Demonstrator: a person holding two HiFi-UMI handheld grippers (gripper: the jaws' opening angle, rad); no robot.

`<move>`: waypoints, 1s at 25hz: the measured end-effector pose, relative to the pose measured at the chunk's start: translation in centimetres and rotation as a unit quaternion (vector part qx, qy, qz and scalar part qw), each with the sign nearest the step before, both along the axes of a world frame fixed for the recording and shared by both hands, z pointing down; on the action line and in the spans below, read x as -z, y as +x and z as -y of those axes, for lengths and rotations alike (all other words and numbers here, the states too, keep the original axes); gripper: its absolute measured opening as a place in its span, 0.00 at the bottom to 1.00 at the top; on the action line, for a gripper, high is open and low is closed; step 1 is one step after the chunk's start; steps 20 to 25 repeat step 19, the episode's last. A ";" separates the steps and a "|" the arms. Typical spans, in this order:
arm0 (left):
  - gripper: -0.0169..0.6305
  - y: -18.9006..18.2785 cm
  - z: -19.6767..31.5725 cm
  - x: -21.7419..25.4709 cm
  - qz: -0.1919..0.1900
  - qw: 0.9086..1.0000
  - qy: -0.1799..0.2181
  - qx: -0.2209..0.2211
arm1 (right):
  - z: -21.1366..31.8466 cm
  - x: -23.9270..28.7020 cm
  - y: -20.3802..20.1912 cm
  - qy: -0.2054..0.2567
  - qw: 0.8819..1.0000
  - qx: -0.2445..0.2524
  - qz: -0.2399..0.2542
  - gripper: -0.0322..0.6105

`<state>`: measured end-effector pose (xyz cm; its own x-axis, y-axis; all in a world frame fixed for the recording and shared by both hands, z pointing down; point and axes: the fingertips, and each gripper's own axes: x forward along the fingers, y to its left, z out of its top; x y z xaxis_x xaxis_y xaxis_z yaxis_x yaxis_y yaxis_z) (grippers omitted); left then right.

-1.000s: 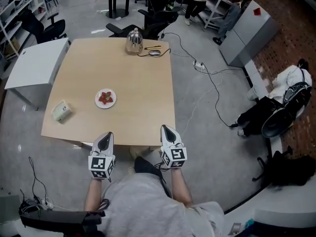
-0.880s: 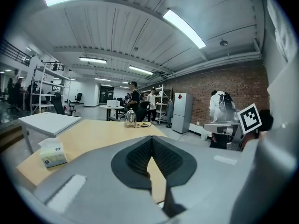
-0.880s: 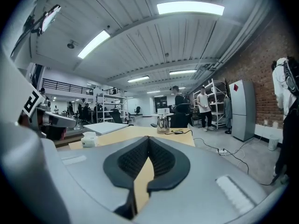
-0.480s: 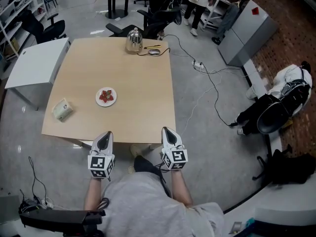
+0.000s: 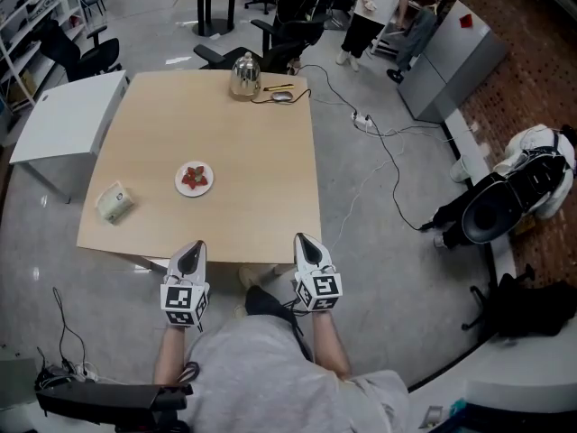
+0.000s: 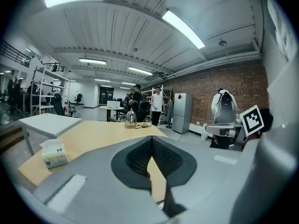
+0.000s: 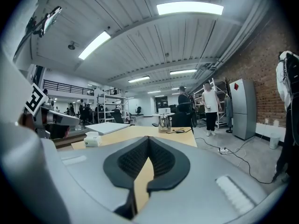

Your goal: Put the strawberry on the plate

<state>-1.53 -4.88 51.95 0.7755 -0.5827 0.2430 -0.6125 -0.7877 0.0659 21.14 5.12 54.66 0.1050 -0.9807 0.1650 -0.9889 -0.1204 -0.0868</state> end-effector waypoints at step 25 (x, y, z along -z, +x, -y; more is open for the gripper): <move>0.06 -0.4 0.5 0.0 0.002 1.000 -0.003 0.003 | 0.7 -0.1 -0.3 -0.005 1.000 0.007 0.002 0.06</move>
